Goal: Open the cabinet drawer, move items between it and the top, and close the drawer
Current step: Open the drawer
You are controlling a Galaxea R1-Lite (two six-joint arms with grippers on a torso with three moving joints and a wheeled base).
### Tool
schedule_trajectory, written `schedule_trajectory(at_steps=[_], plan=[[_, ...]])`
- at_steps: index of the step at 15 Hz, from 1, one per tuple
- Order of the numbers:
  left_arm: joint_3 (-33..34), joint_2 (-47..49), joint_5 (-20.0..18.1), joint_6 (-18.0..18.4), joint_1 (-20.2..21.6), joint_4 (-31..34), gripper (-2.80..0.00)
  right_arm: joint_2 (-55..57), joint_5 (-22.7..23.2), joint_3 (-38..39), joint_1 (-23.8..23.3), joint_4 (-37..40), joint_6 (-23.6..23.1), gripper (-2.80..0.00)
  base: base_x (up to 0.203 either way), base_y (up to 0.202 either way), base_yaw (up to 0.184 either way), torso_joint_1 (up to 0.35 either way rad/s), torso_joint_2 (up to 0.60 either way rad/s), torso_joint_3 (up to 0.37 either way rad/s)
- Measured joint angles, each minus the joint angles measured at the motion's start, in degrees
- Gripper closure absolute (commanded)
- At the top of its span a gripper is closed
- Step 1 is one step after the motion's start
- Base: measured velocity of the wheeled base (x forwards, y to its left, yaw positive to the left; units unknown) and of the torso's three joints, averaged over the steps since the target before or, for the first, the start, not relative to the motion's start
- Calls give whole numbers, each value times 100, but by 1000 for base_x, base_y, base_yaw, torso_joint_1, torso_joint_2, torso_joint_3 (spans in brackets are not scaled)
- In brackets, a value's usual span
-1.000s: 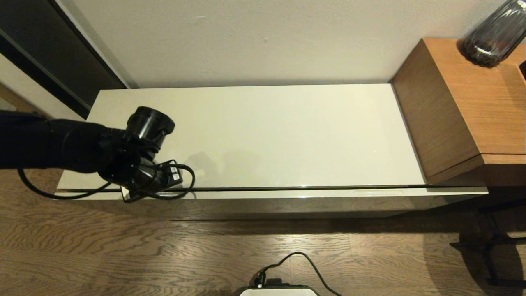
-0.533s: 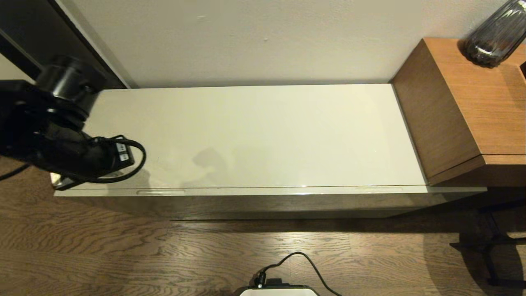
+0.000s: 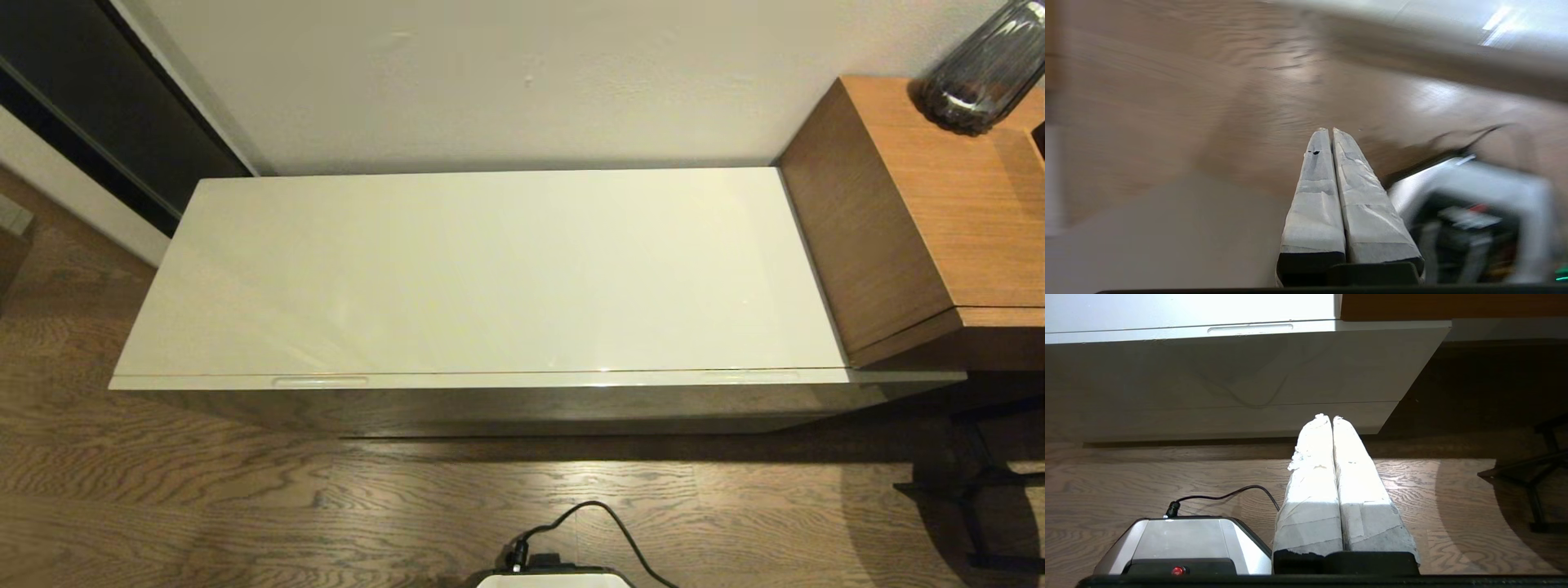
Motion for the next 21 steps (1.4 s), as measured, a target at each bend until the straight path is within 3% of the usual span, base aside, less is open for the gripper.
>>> schedule_trajectory(at_steps=[3,7,10,13,17,19,21], plan=[[499,-1225,39,543,382,843,0,0,-3,0,0,-2,0,0,0,0,0,0,0,0],[1424,-2422,-384,1375,1037,976,0,0,0,0,0,-1,0,0,0,0,0,0,0,0],[2294,-3170,-560,1506,1219,975,0,0,-3,0,0,-2,0,0,0,0,0,0,0,0],[3005,-3825,-421,1506,1249,970,0,0,-3,0,0,-1,2,0,0,0,0,0,0,0],[3720,-4524,202,1767,1247,478,0,0,0,0,0,-2,0,0,0,0,0,0,0,0],[3819,-4627,206,1972,1243,128,0,0,-3,0,0,-2,0,0,0,0,0,0,0,0],[3873,-4666,131,2436,1247,-408,0,0,1,0,0,2,0,0,0,0,0,0,0,0]])
